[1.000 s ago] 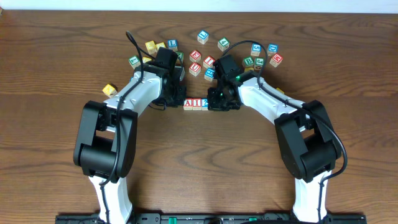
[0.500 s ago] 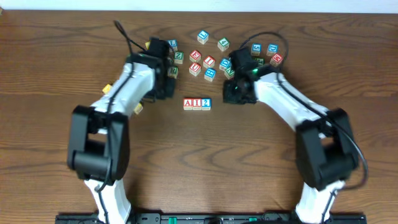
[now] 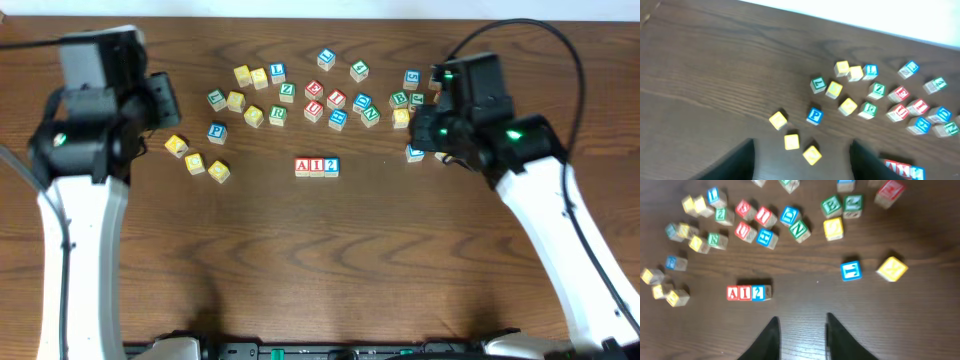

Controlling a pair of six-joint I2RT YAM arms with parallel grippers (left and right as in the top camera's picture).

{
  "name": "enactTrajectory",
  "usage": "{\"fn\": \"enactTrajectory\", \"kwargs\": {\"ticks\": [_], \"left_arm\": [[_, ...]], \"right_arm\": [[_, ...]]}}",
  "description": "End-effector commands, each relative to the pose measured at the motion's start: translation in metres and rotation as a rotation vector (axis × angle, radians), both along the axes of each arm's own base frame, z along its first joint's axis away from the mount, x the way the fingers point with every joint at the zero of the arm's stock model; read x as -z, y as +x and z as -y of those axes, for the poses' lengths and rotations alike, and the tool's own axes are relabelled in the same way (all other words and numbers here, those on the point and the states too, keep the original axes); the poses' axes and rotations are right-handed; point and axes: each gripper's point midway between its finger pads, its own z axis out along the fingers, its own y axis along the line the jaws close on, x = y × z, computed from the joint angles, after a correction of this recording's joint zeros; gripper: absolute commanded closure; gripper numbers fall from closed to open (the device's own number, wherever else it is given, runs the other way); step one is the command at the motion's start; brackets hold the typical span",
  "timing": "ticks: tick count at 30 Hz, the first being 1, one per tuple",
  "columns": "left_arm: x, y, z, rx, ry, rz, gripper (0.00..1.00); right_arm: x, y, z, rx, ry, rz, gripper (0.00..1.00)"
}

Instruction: Spell out AI2

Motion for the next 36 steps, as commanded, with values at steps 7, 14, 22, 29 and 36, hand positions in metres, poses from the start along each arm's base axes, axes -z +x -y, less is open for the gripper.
{"fn": "enactTrajectory", "kwargs": {"ticks": [7, 14, 22, 29, 36], "left_arm": [[-0.011, -0.012, -0.004, -0.019, 0.001, 0.014, 0.02], [-0.009, -0.011, -0.004, -0.019, 0.001, 0.009, 0.02], [-0.009, -0.011, -0.004, -0.019, 0.001, 0.009, 0.03], [-0.009, -0.011, -0.004, -0.018, 0.001, 0.009, 0.02], [-0.009, -0.011, -0.004, -0.019, 0.001, 0.009, 0.03]], "right_arm": [[-0.081, -0.041, 0.035, 0.025, -0.028, 0.232, 0.01], [-0.113, -0.075, 0.052, 0.062, -0.035, 0.326, 0.01], [-0.102, -0.095, 0.058, 0.058, -0.055, 0.261, 0.01], [-0.074, -0.118, 0.064, 0.049, -0.098, 0.113, 0.01], [-0.05, -0.139, 0.07, 0.037, -0.14, -0.006, 0.01]]}}
